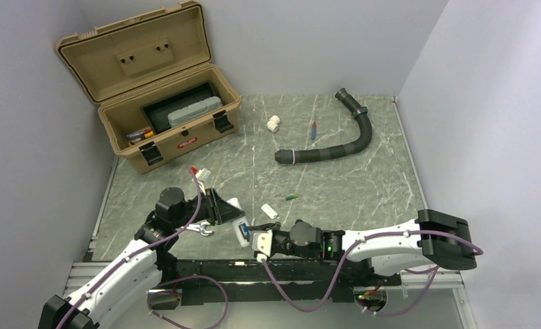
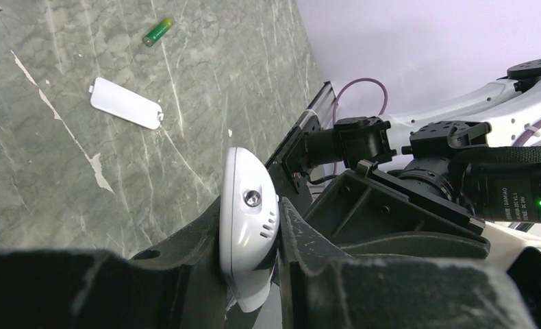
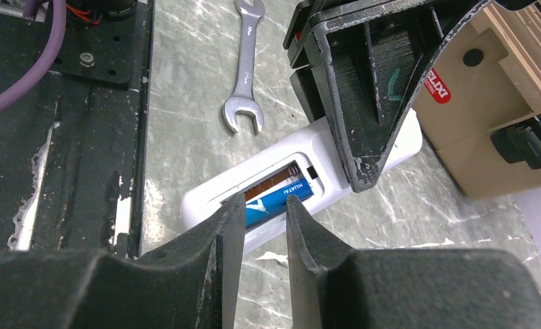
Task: Load the batteries into the remote control
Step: Load the battery into the remote control.
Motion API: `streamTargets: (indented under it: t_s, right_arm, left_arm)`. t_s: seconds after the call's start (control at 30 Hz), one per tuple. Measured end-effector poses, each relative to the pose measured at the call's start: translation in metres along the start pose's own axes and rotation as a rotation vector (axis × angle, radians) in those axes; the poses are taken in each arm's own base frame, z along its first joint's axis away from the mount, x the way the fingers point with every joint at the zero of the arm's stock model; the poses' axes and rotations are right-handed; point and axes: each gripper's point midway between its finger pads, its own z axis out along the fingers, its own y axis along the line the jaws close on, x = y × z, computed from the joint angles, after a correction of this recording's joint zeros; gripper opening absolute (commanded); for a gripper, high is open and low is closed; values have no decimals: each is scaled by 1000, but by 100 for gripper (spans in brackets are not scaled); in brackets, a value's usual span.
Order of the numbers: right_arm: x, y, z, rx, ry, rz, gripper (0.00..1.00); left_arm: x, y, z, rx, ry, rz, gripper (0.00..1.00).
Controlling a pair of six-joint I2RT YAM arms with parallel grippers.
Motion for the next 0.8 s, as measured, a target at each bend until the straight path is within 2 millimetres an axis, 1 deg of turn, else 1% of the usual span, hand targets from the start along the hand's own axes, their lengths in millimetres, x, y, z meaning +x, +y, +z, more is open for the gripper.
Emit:
streamTargets:
  t_s: [0.47,0.8]
  right_arm:
    - [0,-2,-4,-7,16,-42,30]
    - [-1,-2,-5,-6,14,-31,33]
  left_arm:
    - [-2,-1,0,4,-7,4,0]
    - [-2,-2,1,9,-7,3,0]
